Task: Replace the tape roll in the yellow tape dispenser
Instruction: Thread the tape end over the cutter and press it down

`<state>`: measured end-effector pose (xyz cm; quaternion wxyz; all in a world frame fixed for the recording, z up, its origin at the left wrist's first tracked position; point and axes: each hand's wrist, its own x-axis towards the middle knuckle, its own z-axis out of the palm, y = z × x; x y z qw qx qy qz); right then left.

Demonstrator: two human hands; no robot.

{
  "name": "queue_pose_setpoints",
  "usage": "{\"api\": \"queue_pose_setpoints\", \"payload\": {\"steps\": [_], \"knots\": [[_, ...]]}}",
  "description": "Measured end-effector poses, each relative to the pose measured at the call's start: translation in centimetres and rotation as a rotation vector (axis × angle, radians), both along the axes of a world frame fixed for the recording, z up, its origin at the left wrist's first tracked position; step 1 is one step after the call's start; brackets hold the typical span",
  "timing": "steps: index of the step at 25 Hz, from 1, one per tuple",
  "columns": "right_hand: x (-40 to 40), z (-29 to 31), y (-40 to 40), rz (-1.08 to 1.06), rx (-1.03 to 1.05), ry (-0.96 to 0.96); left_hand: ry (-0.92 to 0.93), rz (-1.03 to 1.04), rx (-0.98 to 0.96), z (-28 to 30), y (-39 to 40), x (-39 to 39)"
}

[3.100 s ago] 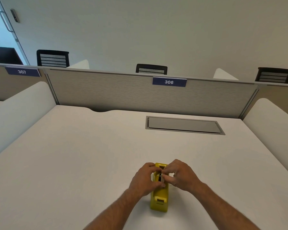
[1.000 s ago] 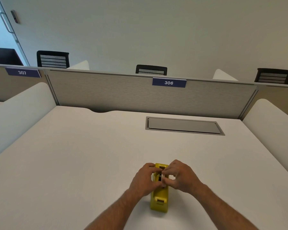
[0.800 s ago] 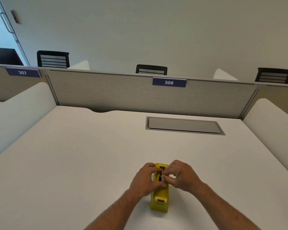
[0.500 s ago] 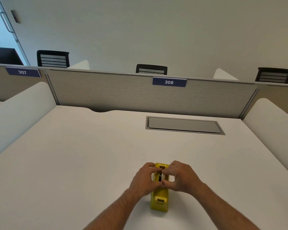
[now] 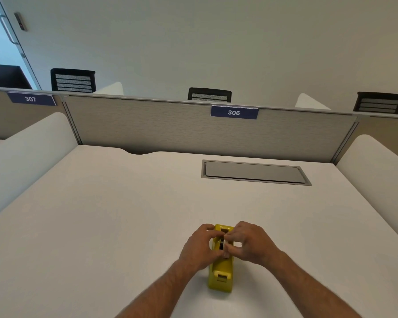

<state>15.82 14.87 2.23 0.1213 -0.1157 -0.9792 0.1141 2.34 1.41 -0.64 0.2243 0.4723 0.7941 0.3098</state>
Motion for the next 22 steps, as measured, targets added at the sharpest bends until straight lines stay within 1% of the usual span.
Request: {"api": "queue_pose_setpoints", "payload": {"steps": [6, 14, 22], "knots": [[-0.04, 0.30, 0.23, 0.012, -0.028, -0.027, 0.003, -0.001, -0.015, 0.10, -0.06, -0.02], [-0.16, 0.49, 0.26, -0.002, -0.067, -0.053, 0.059, -0.015, -0.044, -0.02, -0.08, -0.03], [-0.16, 0.27, -0.16, -0.032, -0.043, -0.021, 0.074, -0.015, -0.036, -0.34, 0.07, -0.16]]}}
